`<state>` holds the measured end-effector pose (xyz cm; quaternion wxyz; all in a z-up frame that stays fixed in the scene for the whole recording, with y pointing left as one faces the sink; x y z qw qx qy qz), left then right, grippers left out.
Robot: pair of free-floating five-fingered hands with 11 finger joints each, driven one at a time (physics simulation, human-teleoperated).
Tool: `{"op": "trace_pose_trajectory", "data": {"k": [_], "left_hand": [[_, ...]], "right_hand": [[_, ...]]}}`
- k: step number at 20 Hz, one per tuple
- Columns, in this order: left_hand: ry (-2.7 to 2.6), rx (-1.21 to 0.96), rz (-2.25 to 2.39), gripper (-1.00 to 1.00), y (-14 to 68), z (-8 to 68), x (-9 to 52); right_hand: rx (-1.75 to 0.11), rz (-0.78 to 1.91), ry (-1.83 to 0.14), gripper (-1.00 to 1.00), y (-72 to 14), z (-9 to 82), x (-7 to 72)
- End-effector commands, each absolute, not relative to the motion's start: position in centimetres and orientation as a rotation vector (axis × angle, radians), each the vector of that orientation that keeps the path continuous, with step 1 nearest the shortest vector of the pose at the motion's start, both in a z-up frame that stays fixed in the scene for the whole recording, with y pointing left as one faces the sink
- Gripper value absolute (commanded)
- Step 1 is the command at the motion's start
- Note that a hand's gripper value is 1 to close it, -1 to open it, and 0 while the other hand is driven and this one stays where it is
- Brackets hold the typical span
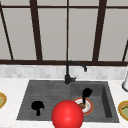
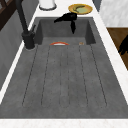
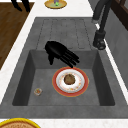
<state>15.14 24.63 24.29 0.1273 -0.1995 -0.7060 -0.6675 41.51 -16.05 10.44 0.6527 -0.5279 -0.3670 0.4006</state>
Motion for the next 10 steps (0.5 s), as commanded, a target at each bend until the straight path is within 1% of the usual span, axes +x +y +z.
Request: {"op": "trace_pose_trajectory", "data": {"k": [1, 10], "left_hand": [[-2.054, -0.580, -1.942, 0.00, 24.6, 24.3, 15.1], [-2.054, -0.580, -1.942, 0.00, 24.6, 24.3, 15.1]], "right_hand": [[-1.129, 0.938, -0.854, -1.00, -17.0, 10.4, 39.4], [-1.107, 0.991, -0.905, -1.00, -19.2, 11.4, 34.4]]}}
